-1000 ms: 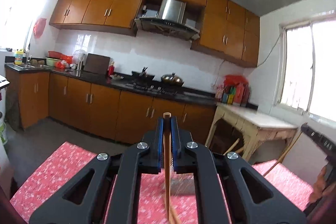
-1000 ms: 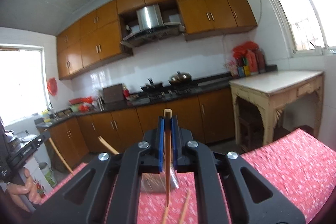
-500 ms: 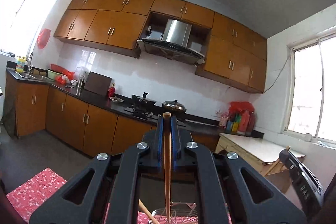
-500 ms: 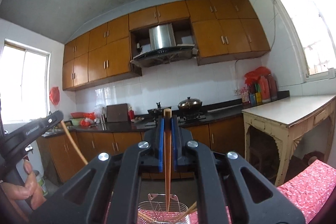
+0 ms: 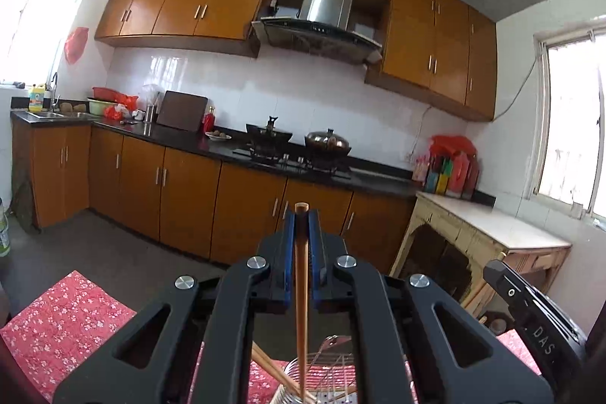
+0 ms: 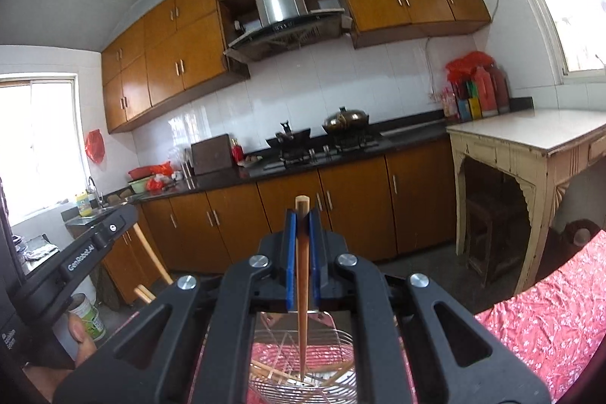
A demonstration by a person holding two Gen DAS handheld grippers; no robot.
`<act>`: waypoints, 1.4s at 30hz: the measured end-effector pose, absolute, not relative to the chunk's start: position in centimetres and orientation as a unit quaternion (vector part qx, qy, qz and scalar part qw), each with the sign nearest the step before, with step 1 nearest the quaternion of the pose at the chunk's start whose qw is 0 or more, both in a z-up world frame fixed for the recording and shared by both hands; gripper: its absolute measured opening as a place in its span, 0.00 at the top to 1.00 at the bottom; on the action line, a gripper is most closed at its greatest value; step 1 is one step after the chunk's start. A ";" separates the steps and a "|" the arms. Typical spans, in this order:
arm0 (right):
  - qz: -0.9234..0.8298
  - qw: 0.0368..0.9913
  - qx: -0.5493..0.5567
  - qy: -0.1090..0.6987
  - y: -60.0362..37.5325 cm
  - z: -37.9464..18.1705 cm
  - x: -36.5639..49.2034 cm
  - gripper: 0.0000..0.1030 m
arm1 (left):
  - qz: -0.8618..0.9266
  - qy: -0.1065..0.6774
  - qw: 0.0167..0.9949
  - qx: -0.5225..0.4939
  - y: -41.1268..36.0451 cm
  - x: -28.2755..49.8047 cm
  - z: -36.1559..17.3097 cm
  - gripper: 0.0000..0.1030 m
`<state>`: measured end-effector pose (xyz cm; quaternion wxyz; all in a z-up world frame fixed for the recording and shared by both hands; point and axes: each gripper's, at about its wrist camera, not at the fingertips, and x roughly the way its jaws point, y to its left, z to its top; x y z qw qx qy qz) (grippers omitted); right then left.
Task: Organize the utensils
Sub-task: 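Lower both chopsticks into the wire holder and open both tools, then move both tools back to the table and grasp a chopstick with each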
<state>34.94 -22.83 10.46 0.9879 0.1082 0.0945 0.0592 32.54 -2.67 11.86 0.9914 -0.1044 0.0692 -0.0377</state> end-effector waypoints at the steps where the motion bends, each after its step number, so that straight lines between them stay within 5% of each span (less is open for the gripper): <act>1: 0.052 0.989 0.102 0.099 -22.7 10.3 35.1 0.91 | -0.038 0.075 0.991 -0.103 -2.7 32.6 11.7 0.93; 2: 0.045 0.990 0.094 0.099 -22.5 10.2 34.9 0.88 | -0.036 0.080 0.991 -0.102 -2.7 32.7 11.7 0.93; 5: 0.025 0.993 0.075 0.084 -22.9 10.4 33.7 0.49 | -0.023 0.082 0.991 -0.107 -2.0 32.2 12.1 0.90; 8: 0.015 0.994 0.069 0.078 -23.7 10.9 32.2 0.50 | -0.009 0.080 0.992 -0.102 -1.4 31.0 12.7 0.71; 22: -0.009 0.985 0.063 0.157 -26.8 6.9 23.3 0.50 | 0.007 0.119 0.990 -0.080 2.7 22.6 10.7 0.50; 42: 0.022 0.925 0.080 0.372 -23.3 -11.0 14.9 0.64 | 0.002 0.252 0.966 -0.053 2.7 14.7 -2.9 0.44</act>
